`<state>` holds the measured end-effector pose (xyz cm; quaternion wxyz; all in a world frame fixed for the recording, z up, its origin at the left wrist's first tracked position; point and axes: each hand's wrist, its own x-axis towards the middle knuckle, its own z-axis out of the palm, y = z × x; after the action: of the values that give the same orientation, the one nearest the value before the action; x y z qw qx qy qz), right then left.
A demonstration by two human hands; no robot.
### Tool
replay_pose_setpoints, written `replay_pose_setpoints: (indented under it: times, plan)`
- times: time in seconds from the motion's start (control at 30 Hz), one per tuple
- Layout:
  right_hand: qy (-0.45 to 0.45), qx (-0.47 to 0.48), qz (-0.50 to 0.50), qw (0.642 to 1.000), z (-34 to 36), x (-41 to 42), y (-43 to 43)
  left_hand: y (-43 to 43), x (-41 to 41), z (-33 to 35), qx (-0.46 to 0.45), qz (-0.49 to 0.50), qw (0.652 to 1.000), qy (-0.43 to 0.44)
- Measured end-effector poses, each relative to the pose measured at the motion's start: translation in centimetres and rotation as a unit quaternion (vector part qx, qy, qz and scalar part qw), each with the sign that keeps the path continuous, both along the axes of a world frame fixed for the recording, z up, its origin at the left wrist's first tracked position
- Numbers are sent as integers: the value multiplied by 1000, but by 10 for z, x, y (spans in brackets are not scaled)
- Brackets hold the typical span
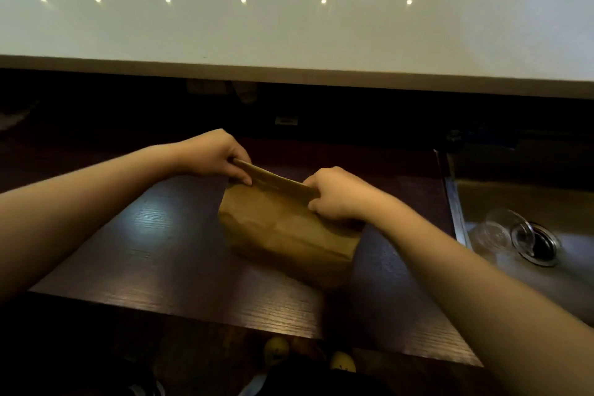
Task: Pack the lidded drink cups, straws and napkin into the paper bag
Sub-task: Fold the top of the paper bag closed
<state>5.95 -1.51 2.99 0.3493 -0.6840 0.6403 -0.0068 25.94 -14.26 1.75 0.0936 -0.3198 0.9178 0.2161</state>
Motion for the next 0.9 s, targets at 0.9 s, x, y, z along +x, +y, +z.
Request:
replay_pose_setpoints:
  times: [0.9]
  plan:
    - [-334,-118,-242,903,10,-73,13,50,12,-7,189,291,837,423]
